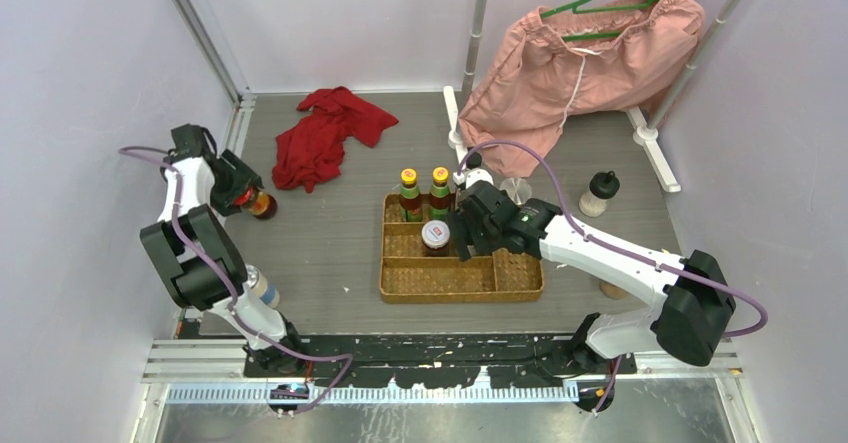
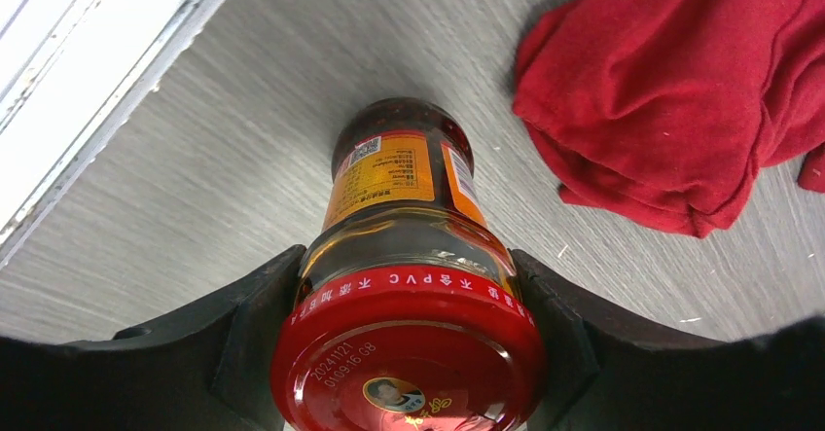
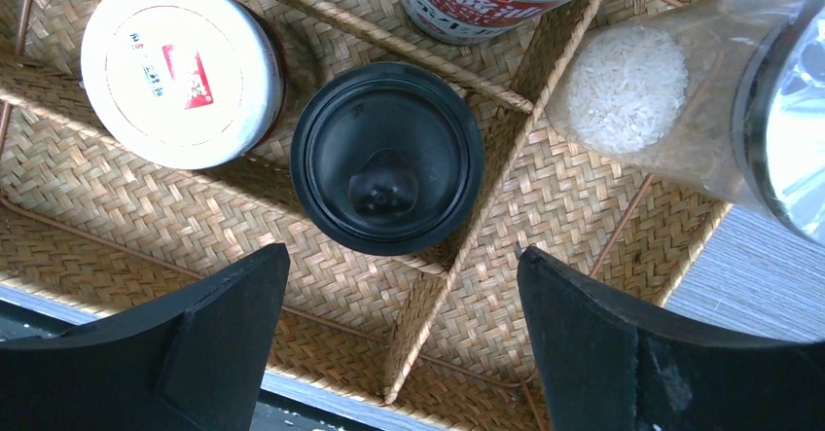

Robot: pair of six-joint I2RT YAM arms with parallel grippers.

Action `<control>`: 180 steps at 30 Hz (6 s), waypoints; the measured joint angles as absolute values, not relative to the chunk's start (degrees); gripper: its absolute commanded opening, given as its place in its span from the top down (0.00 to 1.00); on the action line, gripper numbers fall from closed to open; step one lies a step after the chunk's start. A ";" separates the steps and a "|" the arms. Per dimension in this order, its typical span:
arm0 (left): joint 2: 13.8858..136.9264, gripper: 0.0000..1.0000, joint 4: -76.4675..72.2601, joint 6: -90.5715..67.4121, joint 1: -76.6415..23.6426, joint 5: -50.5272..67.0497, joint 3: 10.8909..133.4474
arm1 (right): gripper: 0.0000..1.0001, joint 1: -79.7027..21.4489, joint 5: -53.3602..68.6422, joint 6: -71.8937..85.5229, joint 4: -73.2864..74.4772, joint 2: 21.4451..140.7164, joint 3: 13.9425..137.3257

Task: Organize the condiment bottles
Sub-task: Place the bottle in the storage box.

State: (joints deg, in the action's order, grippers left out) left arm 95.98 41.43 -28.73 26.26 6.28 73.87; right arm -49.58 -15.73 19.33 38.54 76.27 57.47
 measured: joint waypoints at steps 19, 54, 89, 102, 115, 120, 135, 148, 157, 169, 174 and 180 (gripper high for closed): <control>102.41 0.56 47.20 -21.61 1.63 -0.58 82.70 | 0.07 -48.60 -14.85 19.42 36.99 76.20 56.88; 81.49 0.64 61.87 -21.71 -18.59 -4.49 76.69 | 0.08 -48.51 -15.03 22.74 39.75 68.71 55.42; 85.69 0.66 56.84 -31.00 -45.98 -13.02 79.46 | 0.08 -48.51 -20.36 25.45 46.57 58.87 60.12; 89.82 0.66 54.94 -31.59 -48.05 -13.98 79.46 | 0.08 -48.51 -20.49 25.47 46.78 58.74 57.76; 90.56 0.67 52.69 -32.64 -48.53 -14.02 77.19 | 0.08 -48.51 -20.49 25.63 46.76 57.10 56.53; 90.98 0.67 52.49 -32.91 -48.53 -14.24 76.47 | 0.08 -48.51 -20.49 25.65 46.78 56.84 56.23; 92.27 0.67 50.81 -33.04 -48.53 -15.00 74.70 | 0.08 -48.51 -20.49 25.65 46.78 56.84 55.96; 93.84 0.63 49.87 -33.04 -48.53 -15.53 74.65 | 0.08 -48.51 -20.51 25.65 46.81 56.84 55.96; 94.76 0.59 49.91 -33.04 -48.51 -16.08 74.63 | 0.08 -48.51 -20.51 25.63 46.81 56.86 55.96; 94.76 0.45 49.93 -33.04 -48.51 -16.12 74.63 | 0.08 -48.51 -20.49 25.65 46.74 56.88 55.81; 94.72 0.42 49.93 -33.04 -48.51 -16.51 74.63 | 0.08 -48.51 -20.49 25.65 46.76 56.88 55.35; 94.41 0.34 49.76 -33.01 -48.47 -16.53 74.28 | 0.07 -48.51 -20.47 25.67 46.74 56.88 55.31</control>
State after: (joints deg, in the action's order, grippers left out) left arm 94.41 49.76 -33.01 -48.47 -16.53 74.28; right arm -48.51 -20.47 25.67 46.74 56.88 55.31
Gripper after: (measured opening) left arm 0.696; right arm 0.923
